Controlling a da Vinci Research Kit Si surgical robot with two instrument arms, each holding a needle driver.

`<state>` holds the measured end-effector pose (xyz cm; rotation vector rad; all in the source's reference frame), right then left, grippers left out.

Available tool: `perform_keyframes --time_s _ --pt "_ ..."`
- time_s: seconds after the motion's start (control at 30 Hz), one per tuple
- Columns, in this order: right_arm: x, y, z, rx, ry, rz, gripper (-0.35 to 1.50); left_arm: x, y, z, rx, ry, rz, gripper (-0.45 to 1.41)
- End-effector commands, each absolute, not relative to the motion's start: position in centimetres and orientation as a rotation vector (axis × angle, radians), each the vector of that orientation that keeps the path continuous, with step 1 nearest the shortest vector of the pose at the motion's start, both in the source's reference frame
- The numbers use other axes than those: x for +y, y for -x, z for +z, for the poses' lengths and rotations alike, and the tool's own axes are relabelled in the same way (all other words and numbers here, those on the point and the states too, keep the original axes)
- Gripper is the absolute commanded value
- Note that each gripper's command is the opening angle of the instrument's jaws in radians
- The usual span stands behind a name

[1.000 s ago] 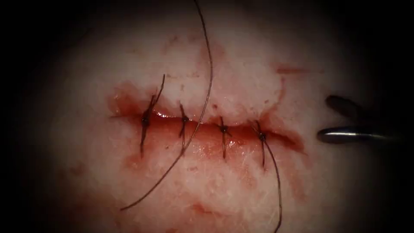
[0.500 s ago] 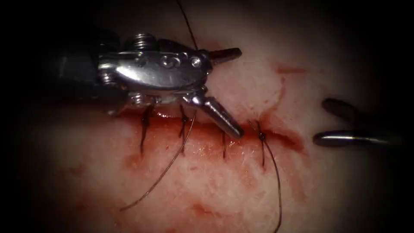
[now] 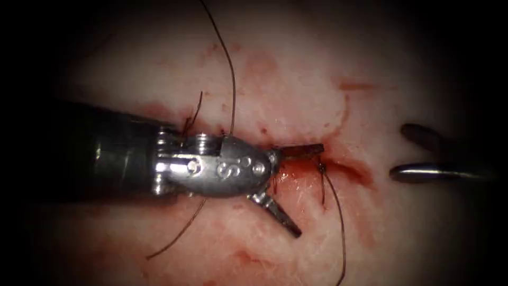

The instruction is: Wound Closure

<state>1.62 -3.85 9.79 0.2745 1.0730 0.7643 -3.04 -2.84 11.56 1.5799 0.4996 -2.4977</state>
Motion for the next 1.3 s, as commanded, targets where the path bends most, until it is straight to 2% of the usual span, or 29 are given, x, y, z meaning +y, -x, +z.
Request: perform_keyframes --time_s 0.03,0.13,0.3,0.47,1.2,1.23,1.3 --pt "-3.88 -1.68 9.83 1.075 -0.276 0.763 1.38 -2.88 3.11 11.64 0.467 -1.569 -2.472 0.93" --pt "-3.88 -1.67 9.83 1.075 -0.277 0.762 1.38 -2.99 3.17 11.71 0.396 -1.516 -2.397 0.86" --pt "-3.88 -1.67 9.83 1.076 -0.277 0.762 1.38 -3.11 3.23 11.77 0.304 -1.473 -2.304 0.62" --pt "-3.88 -1.67 9.83 1.076 -0.277 0.761 1.38 -3.16 3.31 11.71 0.258 -1.461 -2.244 0.56" --pt "-3.89 -1.68 9.85 1.075 -0.279 0.766 1.37 -3.69 3.73 11.52 0.202 -1.506 -2.067 0.56" --pt "-3.89 -1.68 9.85 1.075 -0.279 0.766 1.37 -3.70 3.74 11.52 0.202 -1.506 -2.062 0.49" --pt "-3.89 -1.68 9.85 1.078 -0.278 0.766 1.37 -3.69 3.73 11.53 0.205 -1.508 -2.055 0.20"
